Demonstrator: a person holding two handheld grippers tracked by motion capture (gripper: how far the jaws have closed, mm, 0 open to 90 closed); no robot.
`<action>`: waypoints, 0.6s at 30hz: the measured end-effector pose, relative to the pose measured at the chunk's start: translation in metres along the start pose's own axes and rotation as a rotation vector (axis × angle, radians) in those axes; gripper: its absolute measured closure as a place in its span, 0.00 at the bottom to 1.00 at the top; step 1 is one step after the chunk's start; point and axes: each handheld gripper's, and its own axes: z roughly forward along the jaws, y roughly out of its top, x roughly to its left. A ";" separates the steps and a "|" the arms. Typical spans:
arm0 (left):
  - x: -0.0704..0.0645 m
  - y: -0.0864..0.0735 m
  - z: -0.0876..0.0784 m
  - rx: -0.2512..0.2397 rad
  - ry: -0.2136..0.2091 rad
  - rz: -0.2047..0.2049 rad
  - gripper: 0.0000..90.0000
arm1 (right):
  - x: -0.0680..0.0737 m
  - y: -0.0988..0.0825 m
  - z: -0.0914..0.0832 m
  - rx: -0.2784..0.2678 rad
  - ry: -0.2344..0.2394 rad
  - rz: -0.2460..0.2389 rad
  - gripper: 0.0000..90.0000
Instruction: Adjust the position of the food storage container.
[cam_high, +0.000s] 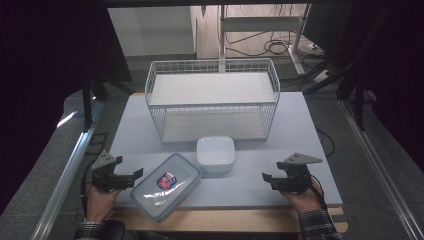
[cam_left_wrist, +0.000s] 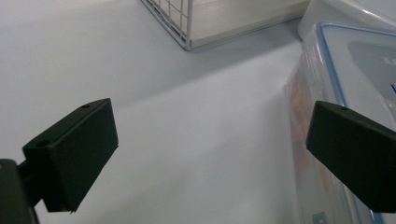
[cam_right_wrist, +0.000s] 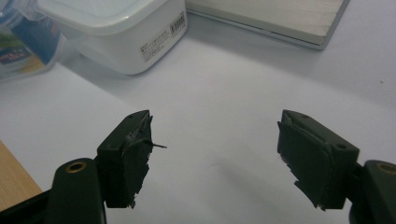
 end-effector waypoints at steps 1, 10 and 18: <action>0.000 0.000 0.000 0.000 0.000 0.000 0.03 | 0.000 0.000 0.000 0.000 0.000 0.000 0.30; -0.001 0.000 0.000 -0.004 0.019 0.007 0.04 | 0.004 0.001 0.002 0.012 -0.002 -0.009 0.36; -0.003 0.000 0.000 -0.004 0.041 0.026 0.05 | 0.009 0.002 0.003 0.011 0.004 -0.009 0.42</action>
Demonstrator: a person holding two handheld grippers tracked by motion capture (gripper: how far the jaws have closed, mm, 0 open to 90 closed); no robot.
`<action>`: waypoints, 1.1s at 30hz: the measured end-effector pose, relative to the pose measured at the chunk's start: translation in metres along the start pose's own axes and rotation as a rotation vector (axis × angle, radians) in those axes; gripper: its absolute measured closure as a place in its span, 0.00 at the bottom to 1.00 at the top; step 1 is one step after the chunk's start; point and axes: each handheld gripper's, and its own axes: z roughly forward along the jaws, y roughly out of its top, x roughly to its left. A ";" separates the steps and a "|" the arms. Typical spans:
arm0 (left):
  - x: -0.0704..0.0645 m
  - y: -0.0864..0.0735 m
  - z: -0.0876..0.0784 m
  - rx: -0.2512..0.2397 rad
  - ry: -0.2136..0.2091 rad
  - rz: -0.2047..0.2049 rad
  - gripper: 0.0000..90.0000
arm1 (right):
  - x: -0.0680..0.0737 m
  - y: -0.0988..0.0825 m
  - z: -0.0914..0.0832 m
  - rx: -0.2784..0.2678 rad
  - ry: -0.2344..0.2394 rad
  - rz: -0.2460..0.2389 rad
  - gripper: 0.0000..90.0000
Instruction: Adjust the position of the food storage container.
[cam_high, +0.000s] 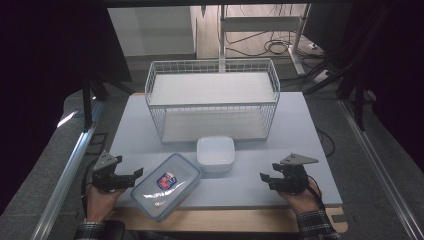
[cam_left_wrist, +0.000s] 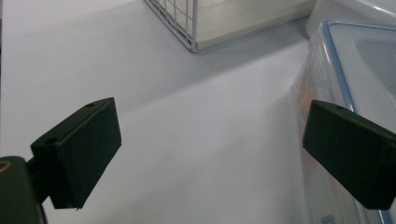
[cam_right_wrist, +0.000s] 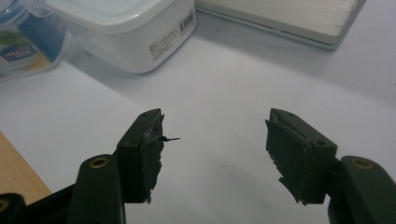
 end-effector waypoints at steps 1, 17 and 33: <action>0.000 0.000 0.000 0.000 0.008 -0.001 0.05 | 0.002 0.001 0.000 -0.002 0.002 -0.004 0.43; 0.002 -0.004 0.000 -0.015 0.062 -0.007 0.07 | 0.045 0.055 0.038 0.063 0.128 -0.218 0.93; 0.003 -0.004 -0.002 -0.021 0.076 0.010 0.07 | 0.096 0.119 0.114 0.033 0.286 -0.294 1.00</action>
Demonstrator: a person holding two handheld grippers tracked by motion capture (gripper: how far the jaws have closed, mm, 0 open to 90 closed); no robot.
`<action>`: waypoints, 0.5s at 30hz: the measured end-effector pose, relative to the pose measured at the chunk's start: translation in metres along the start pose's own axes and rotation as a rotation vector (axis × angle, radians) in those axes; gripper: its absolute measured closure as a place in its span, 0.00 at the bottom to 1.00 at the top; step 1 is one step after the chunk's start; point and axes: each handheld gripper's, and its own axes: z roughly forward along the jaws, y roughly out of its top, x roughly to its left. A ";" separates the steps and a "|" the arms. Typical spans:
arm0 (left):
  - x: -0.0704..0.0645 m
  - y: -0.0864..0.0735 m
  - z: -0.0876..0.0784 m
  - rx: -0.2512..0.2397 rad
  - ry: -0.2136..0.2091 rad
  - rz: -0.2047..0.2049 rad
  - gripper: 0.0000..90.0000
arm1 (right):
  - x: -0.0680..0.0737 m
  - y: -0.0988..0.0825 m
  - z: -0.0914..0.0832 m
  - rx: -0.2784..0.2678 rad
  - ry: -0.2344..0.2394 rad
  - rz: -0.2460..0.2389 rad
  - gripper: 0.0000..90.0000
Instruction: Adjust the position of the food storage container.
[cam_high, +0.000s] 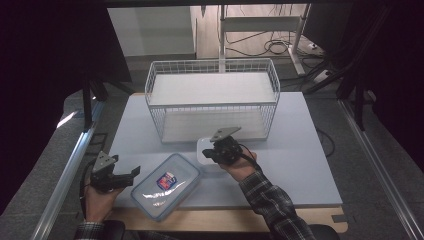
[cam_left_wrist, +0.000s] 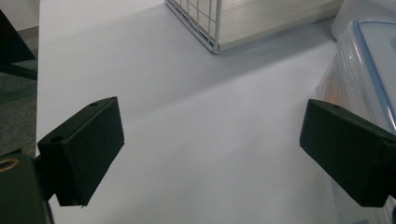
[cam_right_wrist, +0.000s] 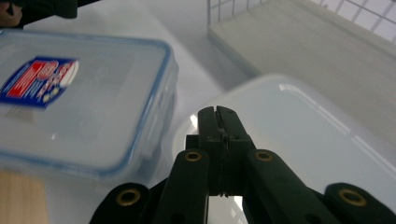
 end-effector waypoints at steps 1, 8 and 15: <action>0.000 0.000 0.000 0.001 0.003 0.003 0.07 | 0.001 0.003 0.004 0.000 -0.001 -0.005 1.00; 0.002 -0.001 -0.001 -0.005 0.006 -0.002 0.07 | 0.007 0.025 0.040 0.032 -0.005 -0.059 1.00; 0.002 -0.001 -0.002 -0.004 0.009 0.002 0.07 | 0.010 0.026 0.060 0.107 -0.041 -0.102 1.00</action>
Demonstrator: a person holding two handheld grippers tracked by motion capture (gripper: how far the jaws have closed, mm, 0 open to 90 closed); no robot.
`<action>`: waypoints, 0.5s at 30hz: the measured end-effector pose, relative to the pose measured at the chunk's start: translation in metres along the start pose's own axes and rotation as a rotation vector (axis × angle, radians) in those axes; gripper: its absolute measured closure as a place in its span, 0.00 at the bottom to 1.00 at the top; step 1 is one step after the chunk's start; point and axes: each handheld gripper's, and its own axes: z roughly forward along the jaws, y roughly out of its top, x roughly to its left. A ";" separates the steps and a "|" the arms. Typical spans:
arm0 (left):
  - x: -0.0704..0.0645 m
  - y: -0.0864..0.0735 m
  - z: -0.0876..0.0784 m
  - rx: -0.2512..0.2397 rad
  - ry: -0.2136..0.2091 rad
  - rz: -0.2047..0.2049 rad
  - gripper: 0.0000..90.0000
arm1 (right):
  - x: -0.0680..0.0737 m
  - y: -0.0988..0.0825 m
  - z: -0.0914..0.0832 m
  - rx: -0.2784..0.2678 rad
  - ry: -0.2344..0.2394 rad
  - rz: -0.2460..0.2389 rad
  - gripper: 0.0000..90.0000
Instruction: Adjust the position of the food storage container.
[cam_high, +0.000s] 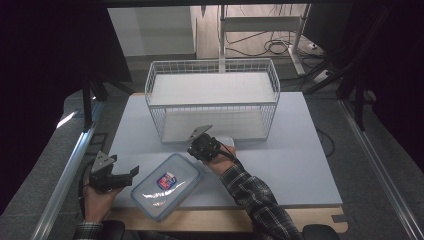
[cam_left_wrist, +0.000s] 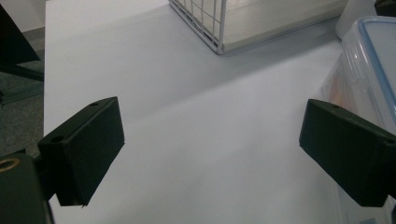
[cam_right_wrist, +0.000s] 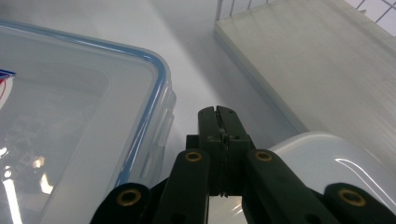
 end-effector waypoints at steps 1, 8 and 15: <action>0.000 0.000 0.000 0.000 0.000 0.000 0.07 | 0.000 0.000 0.000 0.000 0.000 0.000 1.00; -0.001 0.000 0.001 0.006 0.000 0.007 0.07 | -0.009 -0.015 -0.020 0.057 -0.104 -0.016 1.00; -0.002 0.000 0.002 0.011 0.000 0.009 0.07 | -0.023 -0.039 -0.046 0.054 -0.120 0.035 1.00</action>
